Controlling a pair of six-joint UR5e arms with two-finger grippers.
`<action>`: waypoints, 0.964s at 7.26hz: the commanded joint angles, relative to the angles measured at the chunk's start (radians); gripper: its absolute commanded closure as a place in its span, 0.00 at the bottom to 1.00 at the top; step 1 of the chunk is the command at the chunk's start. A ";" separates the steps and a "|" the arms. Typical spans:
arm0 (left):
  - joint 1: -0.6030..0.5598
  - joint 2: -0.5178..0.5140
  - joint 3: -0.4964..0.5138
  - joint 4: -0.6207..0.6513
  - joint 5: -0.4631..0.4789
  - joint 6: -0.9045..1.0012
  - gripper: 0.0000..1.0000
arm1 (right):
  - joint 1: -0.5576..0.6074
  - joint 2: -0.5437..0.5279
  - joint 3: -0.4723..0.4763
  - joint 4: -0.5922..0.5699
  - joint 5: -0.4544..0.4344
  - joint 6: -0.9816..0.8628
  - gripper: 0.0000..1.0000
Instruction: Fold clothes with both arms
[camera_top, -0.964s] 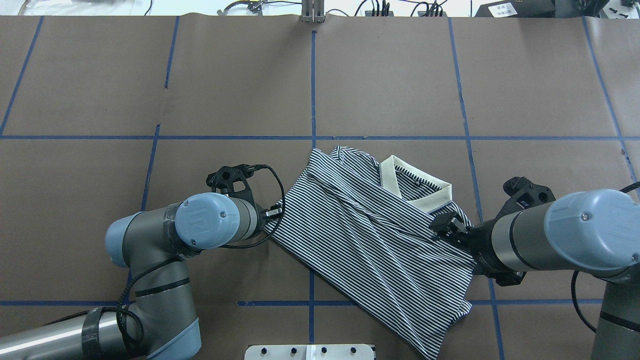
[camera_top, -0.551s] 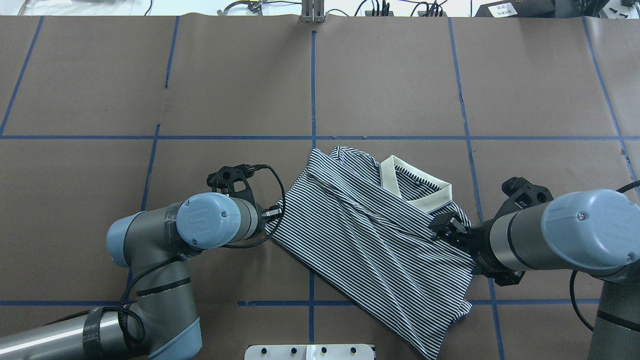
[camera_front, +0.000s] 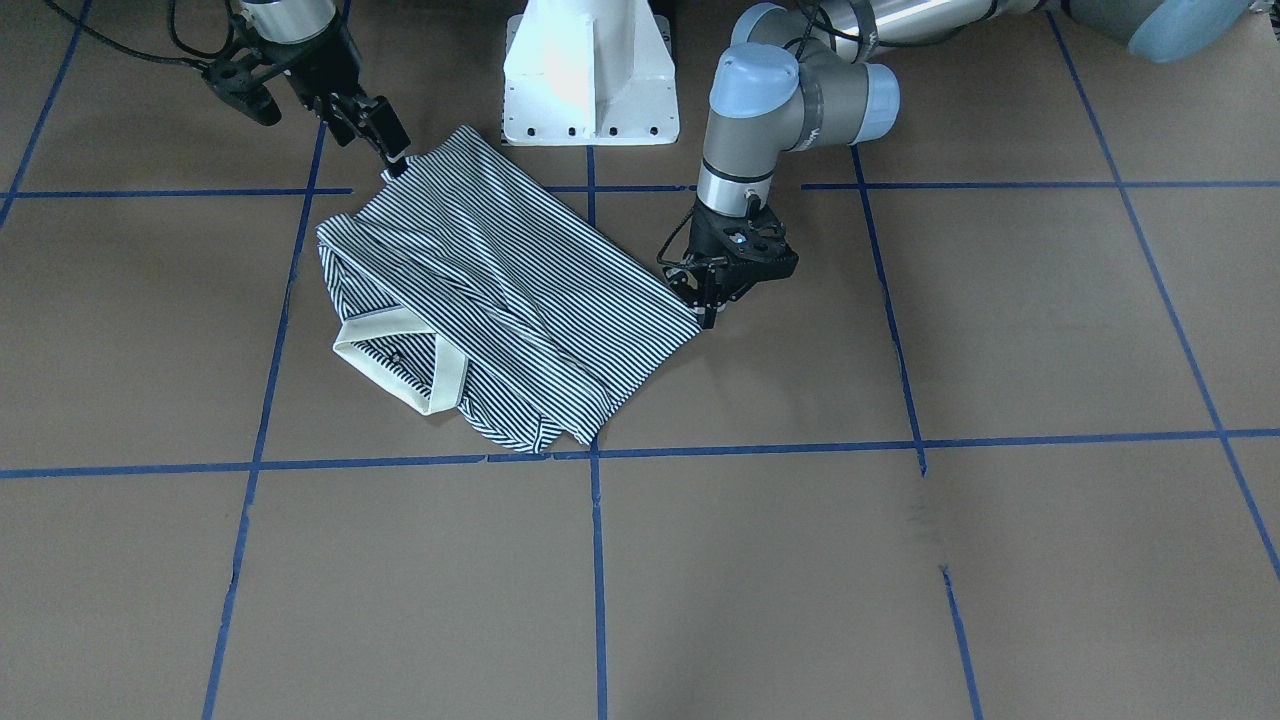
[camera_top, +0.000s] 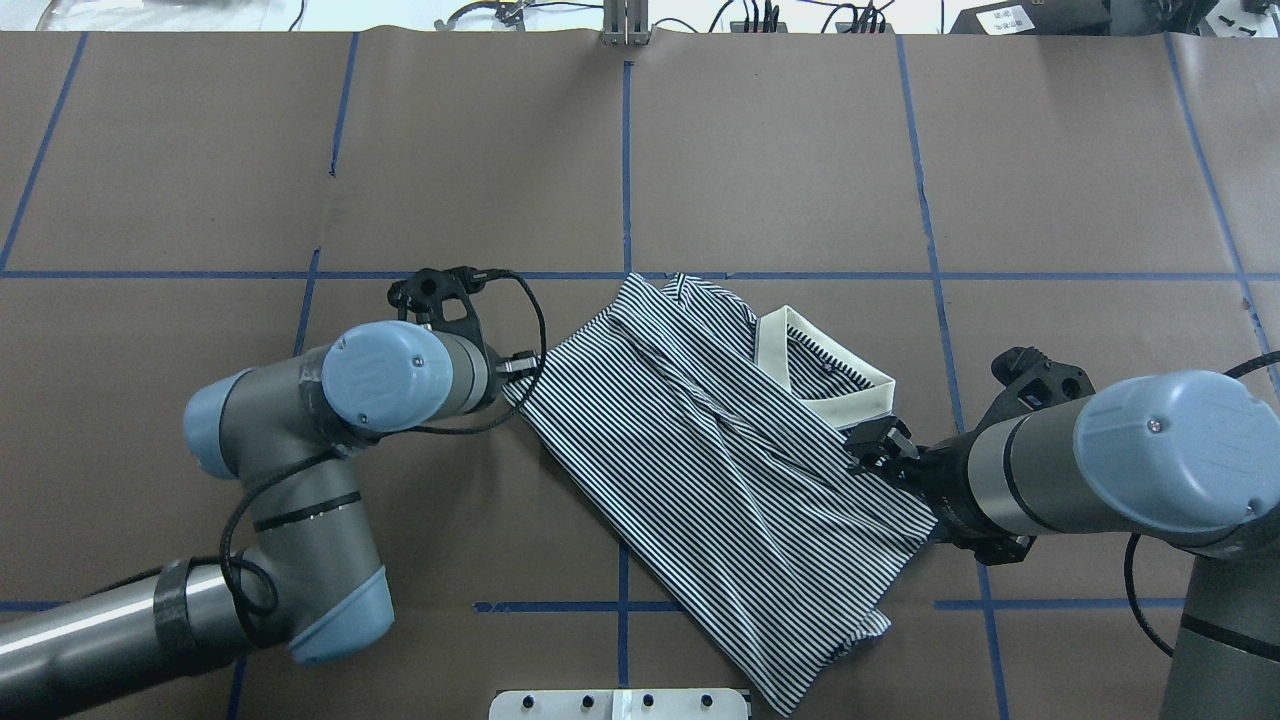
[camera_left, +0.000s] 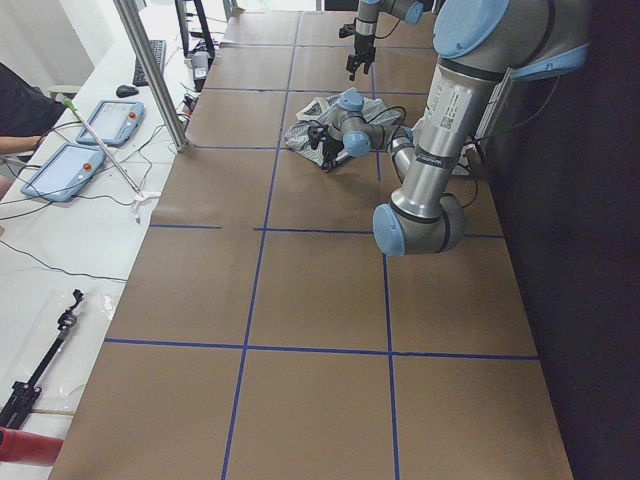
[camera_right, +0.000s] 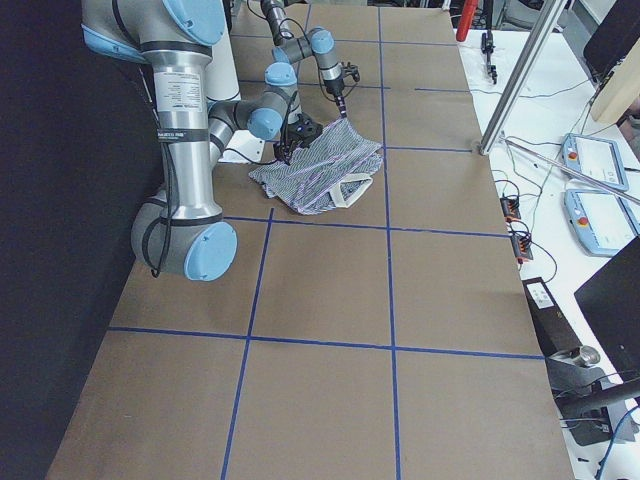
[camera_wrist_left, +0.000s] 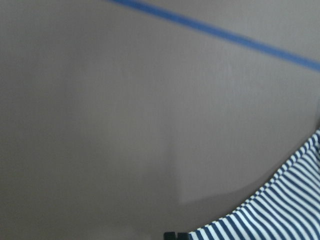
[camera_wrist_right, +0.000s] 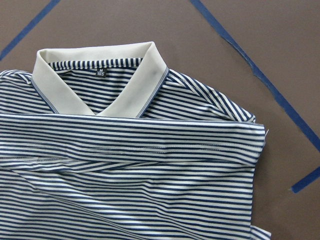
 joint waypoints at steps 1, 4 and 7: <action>-0.155 -0.139 0.235 -0.170 0.028 0.112 1.00 | 0.040 0.024 -0.003 -0.001 -0.004 0.000 0.00; -0.243 -0.396 0.689 -0.369 0.027 0.113 1.00 | 0.094 0.059 -0.008 0.001 -0.004 -0.001 0.00; -0.254 -0.418 0.730 -0.479 0.022 0.113 0.44 | 0.092 0.201 -0.096 -0.008 -0.070 -0.032 0.00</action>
